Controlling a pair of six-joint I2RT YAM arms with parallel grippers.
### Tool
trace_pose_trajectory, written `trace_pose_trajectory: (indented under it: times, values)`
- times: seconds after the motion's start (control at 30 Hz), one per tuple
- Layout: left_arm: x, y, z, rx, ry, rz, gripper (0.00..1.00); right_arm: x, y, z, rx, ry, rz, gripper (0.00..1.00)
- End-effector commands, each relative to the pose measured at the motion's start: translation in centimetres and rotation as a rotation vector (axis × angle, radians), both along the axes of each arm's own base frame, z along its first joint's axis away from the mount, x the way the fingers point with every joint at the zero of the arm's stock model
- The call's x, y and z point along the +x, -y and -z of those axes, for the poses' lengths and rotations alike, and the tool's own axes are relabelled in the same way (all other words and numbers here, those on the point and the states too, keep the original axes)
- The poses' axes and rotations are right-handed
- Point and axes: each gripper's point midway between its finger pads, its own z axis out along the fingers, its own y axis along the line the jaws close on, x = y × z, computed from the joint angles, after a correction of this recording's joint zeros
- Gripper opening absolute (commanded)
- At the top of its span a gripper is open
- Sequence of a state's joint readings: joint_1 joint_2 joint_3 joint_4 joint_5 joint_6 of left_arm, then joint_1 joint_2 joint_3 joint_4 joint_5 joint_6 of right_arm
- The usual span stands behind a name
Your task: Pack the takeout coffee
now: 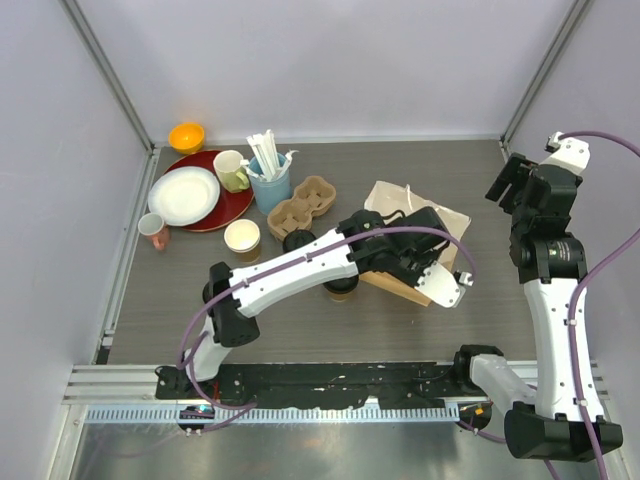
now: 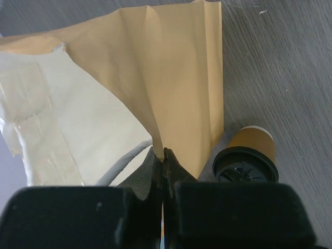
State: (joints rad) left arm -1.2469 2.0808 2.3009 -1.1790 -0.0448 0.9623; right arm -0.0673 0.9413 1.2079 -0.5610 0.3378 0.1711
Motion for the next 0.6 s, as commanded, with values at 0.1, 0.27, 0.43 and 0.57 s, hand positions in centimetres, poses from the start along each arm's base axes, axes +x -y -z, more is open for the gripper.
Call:
trace_pose_trajectory:
  times: [0.1, 0.27, 0.43, 0.57]
  values:
    - [-1.1, 0.4, -0.1, 0.017, 0.026, 0.071, 0.0, -0.1, -0.1, -1.4, -0.013, 0.061, -0.01, 0.77]
    - [0.9, 1.7, -2.6, -0.09, 0.099, -0.046, 0.45, 0.5, -1.4, -1.3, -0.001, 0.055, -0.091, 0.77]
    - [1.9, 1.0, -6.2, -0.189, 0.123, -0.184, 0.65, 1.2, -3.5, -2.2, 0.028, 0.078, -0.213, 0.78]
    - [2.0, -0.9, -8.9, -0.233, 0.129, -0.267, 0.78, 1.4, -4.6, -3.6, 0.046, 0.12, -0.267, 0.78]
